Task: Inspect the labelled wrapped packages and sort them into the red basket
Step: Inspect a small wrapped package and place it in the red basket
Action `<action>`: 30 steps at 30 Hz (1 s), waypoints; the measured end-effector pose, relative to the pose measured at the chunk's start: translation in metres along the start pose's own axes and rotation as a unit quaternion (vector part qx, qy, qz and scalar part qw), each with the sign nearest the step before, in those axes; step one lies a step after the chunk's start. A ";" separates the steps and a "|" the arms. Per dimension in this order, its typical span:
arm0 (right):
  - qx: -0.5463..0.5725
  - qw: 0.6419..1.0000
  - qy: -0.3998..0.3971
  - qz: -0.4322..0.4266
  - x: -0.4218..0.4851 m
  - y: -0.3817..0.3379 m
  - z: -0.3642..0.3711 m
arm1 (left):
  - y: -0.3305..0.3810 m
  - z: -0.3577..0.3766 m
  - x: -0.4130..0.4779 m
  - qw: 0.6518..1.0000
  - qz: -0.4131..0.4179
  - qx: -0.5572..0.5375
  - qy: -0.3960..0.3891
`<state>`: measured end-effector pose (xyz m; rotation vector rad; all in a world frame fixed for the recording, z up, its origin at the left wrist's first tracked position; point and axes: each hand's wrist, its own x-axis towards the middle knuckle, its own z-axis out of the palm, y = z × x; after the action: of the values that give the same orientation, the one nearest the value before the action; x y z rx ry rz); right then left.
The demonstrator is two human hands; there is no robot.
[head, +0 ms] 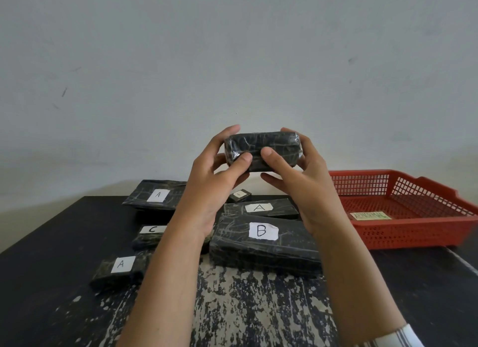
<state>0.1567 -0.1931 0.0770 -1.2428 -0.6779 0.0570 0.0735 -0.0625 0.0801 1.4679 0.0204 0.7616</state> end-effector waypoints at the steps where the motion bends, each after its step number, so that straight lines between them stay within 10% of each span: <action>1: 0.001 1.000 0.011 -0.002 0.000 0.001 0.000 | 0.000 0.000 0.000 1.000 0.002 0.005 -0.003; 30: 0.045 0.998 0.018 0.033 0.001 -0.004 -0.005 | -0.004 0.002 0.004 0.999 -0.045 0.011 0.025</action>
<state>0.1591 -0.1980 0.0803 -1.1766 -0.5976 0.1177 0.0796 -0.0625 0.0780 1.4588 0.1327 0.7254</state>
